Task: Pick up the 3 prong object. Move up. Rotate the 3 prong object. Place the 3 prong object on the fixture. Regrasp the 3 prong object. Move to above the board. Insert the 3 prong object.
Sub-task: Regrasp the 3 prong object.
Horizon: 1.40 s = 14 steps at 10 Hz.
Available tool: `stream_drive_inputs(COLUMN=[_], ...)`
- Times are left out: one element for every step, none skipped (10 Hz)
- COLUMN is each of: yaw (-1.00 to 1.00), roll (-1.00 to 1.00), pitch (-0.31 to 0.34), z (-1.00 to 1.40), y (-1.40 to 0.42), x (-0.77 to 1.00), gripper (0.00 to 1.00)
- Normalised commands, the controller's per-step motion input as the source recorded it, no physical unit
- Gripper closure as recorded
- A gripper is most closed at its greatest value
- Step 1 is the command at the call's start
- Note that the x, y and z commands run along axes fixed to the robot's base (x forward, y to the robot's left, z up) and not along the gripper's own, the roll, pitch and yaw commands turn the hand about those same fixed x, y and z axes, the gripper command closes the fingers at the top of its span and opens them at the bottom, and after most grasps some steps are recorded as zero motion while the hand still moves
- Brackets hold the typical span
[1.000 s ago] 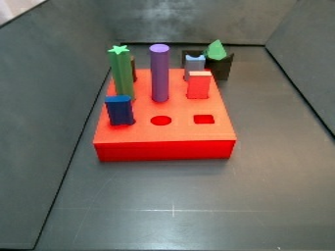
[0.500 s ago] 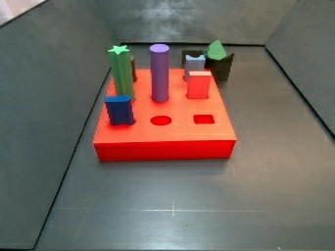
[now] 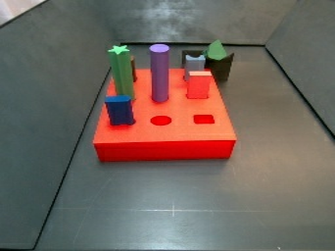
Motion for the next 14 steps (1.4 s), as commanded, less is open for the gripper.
stream_drive_inputs(yaw=[0.04,0.04,0.04,0.05,0.05,0.06,0.07,0.08,0.09,0.12,0.15,0.2,0.21,0.24], roll=[1.0,1.0,1.0,1.0,1.0,1.0,1.0,1.0,1.0,1.0,1.0,0.96,0.84,0.6], pitch=[0.028,0.034,0.046,0.058,0.068,0.089,0.115,0.139,0.155,0.187,0.214,0.239,0.226,0.186], z=[0.01,0.0,-0.01,-0.01,-0.01,0.0,-0.01,-0.01,-0.01,-0.01,-0.01,-0.01,-0.01,-0.01], y=[-0.02,-0.02,-0.02,-0.03,-0.03,-0.03,-0.04,-0.04,-0.05,-0.05,-0.05,-0.05,-0.06,-0.06], x=[0.02,0.03,0.05,0.06,0.07,0.08,0.1,0.11,0.12,0.12,0.13,0.14,0.14,0.17], gripper=[0.0,0.0,0.0,0.0,0.0,0.0,0.0,0.0,0.0,0.0,0.0,0.0,0.0,0.0])
